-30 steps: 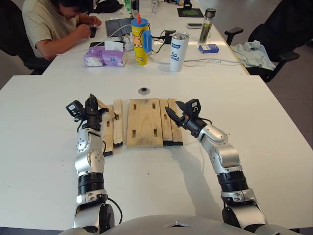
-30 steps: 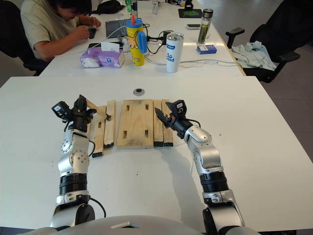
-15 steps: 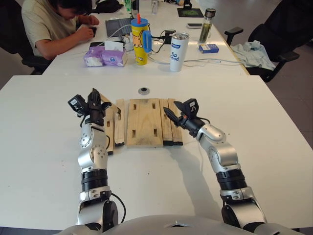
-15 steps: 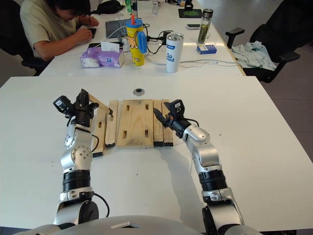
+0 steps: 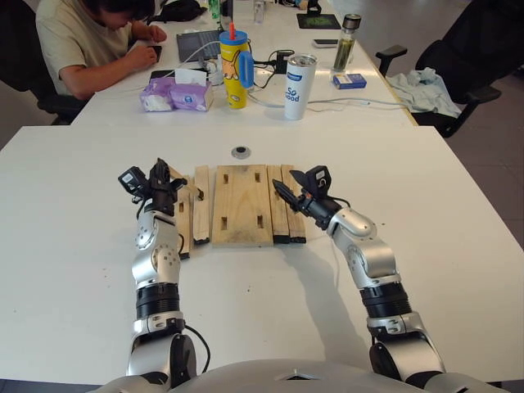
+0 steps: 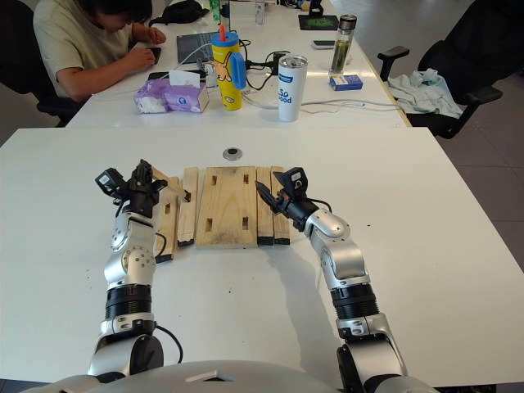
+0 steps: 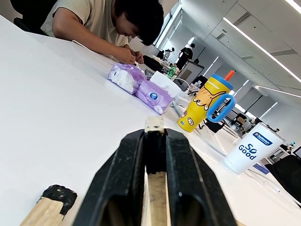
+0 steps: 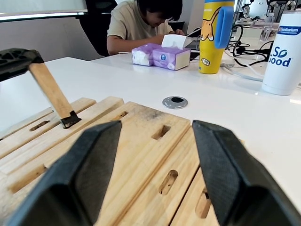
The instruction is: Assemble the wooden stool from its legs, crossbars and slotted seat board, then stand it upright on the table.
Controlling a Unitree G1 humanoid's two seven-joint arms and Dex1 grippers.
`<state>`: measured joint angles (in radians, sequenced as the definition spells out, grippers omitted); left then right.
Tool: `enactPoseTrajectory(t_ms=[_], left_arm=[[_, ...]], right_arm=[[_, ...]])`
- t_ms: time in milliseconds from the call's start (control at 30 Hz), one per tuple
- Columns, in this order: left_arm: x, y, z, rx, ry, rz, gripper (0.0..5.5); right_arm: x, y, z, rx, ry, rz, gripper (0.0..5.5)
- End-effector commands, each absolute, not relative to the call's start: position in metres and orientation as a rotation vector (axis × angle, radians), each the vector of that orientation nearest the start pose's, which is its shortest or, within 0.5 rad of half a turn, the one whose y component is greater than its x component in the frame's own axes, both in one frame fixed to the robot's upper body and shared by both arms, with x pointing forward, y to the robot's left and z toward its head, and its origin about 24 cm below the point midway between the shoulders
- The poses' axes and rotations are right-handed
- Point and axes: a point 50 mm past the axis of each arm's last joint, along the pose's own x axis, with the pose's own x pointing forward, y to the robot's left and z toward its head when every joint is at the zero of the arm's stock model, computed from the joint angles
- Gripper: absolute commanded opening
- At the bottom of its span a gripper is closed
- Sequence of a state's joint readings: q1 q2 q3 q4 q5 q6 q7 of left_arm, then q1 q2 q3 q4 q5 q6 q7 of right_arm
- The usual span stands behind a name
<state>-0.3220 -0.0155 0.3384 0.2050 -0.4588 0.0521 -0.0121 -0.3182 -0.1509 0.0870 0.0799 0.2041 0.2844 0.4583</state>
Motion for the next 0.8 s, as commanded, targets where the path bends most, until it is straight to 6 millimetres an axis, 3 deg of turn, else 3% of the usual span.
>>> enactPoseTrajectory(t_ms=[33, 267, 467, 800], left_arm=[[0.306, 0.202, 0.066, -0.523, -0.076, 0.211, 0.46], [0.308, 0.198, 0.067, -0.324, -0.036, 0.208, 0.46], [0.302, 0.183, 0.047, -0.138, 0.068, 0.168, 0.46], [0.28, 0.162, 0.018, -0.042, 0.161, 0.116, 0.46]], right_arm=[[0.305, -0.112, 0.088, 0.013, 0.047, 0.631, 2.8], [0.303, -0.11, 0.086, 0.01, 0.05, 0.627, 2.8], [0.3, -0.11, 0.084, 0.009, 0.058, 0.625, 2.8], [0.296, -0.109, 0.081, -0.022, 0.08, 0.639, 2.8]])
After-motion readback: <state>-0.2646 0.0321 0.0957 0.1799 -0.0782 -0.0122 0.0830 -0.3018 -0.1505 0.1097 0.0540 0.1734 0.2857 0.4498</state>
